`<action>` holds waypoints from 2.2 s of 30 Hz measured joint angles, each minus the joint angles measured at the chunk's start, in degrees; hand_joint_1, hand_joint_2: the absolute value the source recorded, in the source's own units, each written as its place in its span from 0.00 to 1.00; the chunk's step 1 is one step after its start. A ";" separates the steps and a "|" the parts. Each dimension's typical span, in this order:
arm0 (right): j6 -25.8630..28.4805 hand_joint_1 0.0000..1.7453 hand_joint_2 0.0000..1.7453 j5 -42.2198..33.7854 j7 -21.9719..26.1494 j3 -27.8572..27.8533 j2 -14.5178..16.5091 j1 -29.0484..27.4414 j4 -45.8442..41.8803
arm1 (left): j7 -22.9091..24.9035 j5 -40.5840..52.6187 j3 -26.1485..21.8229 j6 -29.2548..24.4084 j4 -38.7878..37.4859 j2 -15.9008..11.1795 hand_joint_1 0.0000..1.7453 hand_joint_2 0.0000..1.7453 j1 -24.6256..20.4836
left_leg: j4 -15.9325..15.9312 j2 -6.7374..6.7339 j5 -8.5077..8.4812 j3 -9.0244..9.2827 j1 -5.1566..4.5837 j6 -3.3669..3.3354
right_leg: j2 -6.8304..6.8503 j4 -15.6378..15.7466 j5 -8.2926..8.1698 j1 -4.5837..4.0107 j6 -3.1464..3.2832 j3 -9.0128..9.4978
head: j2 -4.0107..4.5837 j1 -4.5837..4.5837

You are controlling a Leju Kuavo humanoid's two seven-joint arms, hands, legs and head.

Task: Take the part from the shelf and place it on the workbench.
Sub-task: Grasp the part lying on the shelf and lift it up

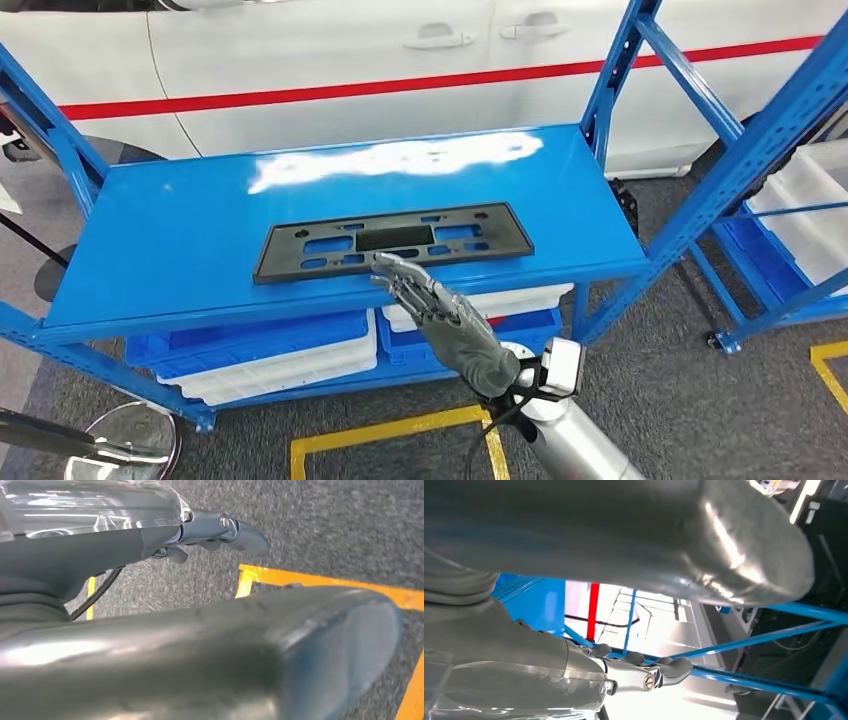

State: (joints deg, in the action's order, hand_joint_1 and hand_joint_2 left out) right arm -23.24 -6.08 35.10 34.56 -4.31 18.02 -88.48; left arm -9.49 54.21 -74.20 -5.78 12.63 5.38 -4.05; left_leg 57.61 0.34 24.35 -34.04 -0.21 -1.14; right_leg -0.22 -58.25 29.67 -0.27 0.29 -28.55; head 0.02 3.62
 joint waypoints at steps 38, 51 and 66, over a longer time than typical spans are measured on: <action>57.26 0.00 1.00 69.37 -18.04 12.33 10.44 11.47 28.03 | -2.16 2.21 -0.04 -1.18 0.02 0.46 0.00 0.00 -0.27 | -0.86 0.05 -0.48 0.33 0.52 -0.08 | -0.02 -14.68 2.60 0.72 -0.71 -11.91 | 0.00 -0.01; 61.71 0.00 1.00 75.08 -20.00 12.56 10.75 14.32 43.01 | -2.53 2.78 -0.07 -1.07 0.02 0.46 0.00 0.00 0.01 | 14.95 0.01 8.15 -6.18 0.94 3.09 | 0.23 0.64 -4.14 0.43 1.84 -5.01 | 0.00 -0.01; 63.00 0.00 1.00 75.81 -22.22 9.60 13.76 15.08 46.74 | -2.59 3.86 -0.07 -1.35 0.02 0.19 0.00 0.00 0.12 | -0.58 -0.05 0.33 1.00 0.63 -0.04 | 0.08 -13.94 3.73 0.44 -0.72 -11.36 | 0.00 -0.01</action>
State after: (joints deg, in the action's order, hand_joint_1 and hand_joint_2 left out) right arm 39.76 69.73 12.88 44.17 9.45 33.10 -41.74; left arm -12.08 58.06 -74.27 -7.13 12.66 5.57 -3.93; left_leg 57.04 0.29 24.67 -33.04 0.42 -1.18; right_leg -0.14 -72.19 33.39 0.18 -0.43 -39.91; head 0.02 3.61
